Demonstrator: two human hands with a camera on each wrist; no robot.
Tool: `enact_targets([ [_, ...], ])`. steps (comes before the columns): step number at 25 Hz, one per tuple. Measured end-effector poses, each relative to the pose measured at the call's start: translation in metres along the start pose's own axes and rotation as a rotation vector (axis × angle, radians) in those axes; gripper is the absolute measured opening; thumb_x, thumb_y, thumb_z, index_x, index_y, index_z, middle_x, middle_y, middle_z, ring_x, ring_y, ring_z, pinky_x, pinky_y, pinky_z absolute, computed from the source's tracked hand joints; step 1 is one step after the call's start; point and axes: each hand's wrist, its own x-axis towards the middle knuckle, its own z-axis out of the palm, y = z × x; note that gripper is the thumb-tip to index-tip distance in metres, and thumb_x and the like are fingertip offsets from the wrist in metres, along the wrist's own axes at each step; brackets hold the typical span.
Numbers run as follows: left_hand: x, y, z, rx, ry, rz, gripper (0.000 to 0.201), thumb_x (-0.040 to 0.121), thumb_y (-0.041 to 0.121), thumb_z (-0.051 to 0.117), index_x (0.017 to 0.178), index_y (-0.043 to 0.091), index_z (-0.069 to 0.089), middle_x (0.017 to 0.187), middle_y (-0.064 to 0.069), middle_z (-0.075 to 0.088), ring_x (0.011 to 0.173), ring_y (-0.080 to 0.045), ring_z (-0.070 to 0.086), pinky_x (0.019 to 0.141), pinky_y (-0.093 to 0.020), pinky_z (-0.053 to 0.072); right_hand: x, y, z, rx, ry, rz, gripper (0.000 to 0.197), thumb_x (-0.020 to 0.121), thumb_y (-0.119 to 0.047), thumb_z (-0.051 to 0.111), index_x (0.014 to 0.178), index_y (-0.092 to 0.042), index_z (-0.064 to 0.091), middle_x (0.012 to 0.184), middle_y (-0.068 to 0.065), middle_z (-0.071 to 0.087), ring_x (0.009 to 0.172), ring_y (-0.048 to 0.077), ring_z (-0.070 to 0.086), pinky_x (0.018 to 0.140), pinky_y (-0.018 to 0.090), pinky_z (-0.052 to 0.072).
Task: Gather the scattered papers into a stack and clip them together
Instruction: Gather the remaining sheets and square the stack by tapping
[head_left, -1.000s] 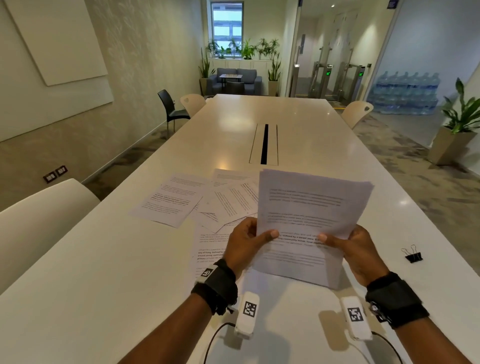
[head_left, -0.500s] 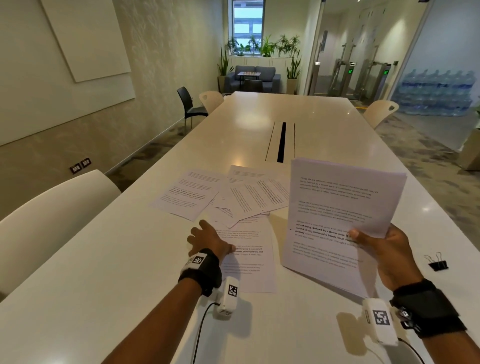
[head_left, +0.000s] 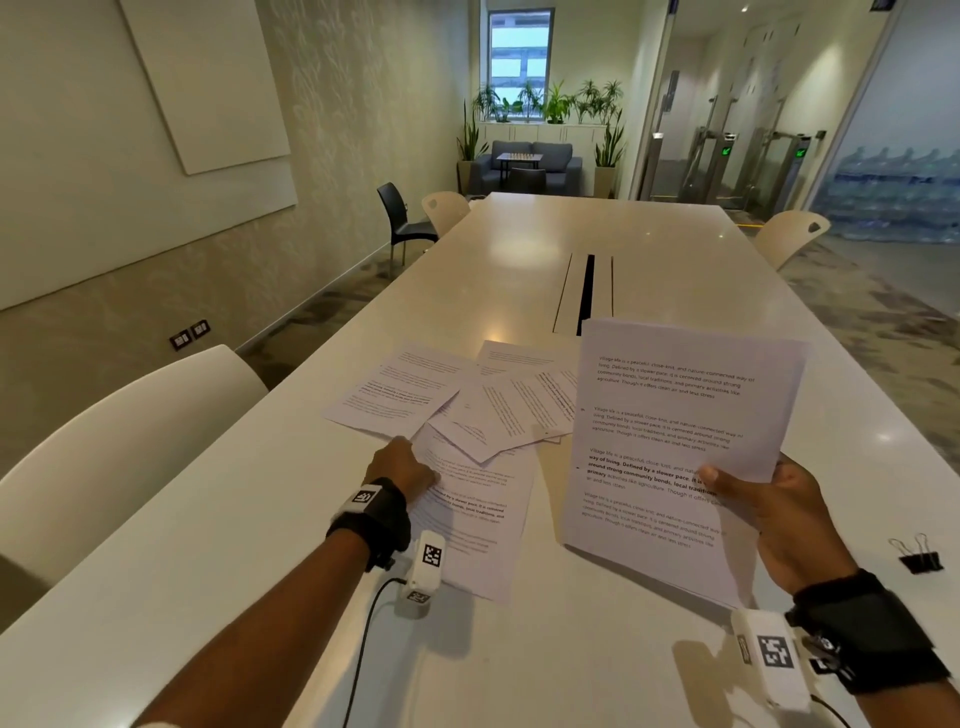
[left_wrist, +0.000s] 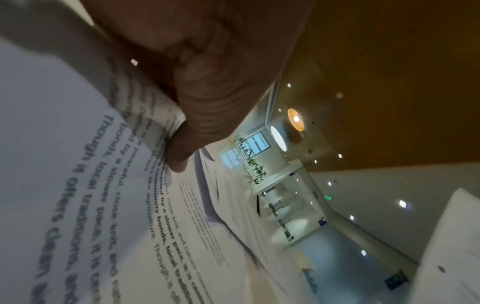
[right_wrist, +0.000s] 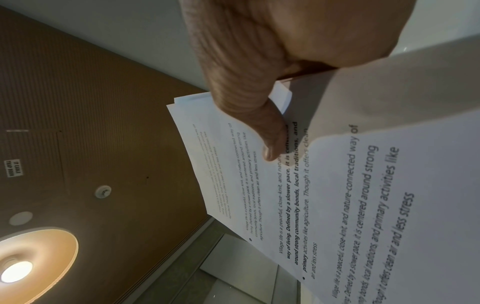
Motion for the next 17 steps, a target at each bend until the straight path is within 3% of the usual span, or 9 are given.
enact_targets([
  [4,0.031,0.011,-0.008,0.156,0.053,0.009,0.061,0.087,0.027,0.085,0.136,0.008,0.054,0.134,-0.018,0.071,0.121,-0.039,0.071,0.102,-0.047,0.061,0.010,0.004,-0.002,-0.005,0.013,0.012,0.048,0.089,0.006,0.075,0.134,-0.007,0.068,0.128,0.015,0.078,0.118,0.043,0.073,0.095,0.049,0.062],
  [6,0.045,0.017,-0.006,0.169,0.081,-0.009,0.079,0.088,0.030,0.085,0.149,0.007,0.041,0.140,-0.021,0.068,0.129,-0.043,0.067,0.109,-0.052,0.057,0.016,0.007,-0.004,-0.011,0.017,0.027,0.047,0.089,0.004,0.076,0.134,-0.007,0.068,0.126,0.015,0.079,0.116,0.044,0.073,0.093,0.050,0.063],
  [9,0.068,0.023,-0.003,0.195,0.096,-0.030,0.104,0.087,0.051,0.085,0.163,0.010,0.027,0.155,-0.021,0.054,0.142,-0.044,0.056,0.117,-0.055,0.049,0.023,0.013,-0.007,-0.009,0.032,0.052,0.045,0.088,0.002,0.075,0.132,-0.008,0.068,0.122,0.015,0.080,0.113,0.045,0.073,0.085,0.046,0.067],
  [15,0.100,0.034,0.001,0.392,0.051,-0.041,0.123,0.070,0.095,0.065,0.160,0.016,0.041,0.170,-0.017,0.028,0.156,-0.043,0.033,0.117,-0.063,0.039,0.032,0.027,-0.012,-0.013,0.057,0.067,0.047,0.087,0.003,0.076,0.132,-0.011,0.069,0.122,0.011,0.081,0.114,0.040,0.075,0.081,0.037,0.068],
  [17,0.105,0.036,0.003,0.450,0.051,-0.041,0.129,0.066,0.100,0.060,0.162,0.015,0.038,0.170,-0.016,0.034,0.157,-0.040,0.033,0.119,-0.064,0.036,0.033,0.031,-0.013,-0.013,0.064,0.069,0.048,0.088,0.003,0.076,0.132,-0.012,0.069,0.123,0.010,0.080,0.115,0.039,0.074,0.086,0.040,0.067],
])
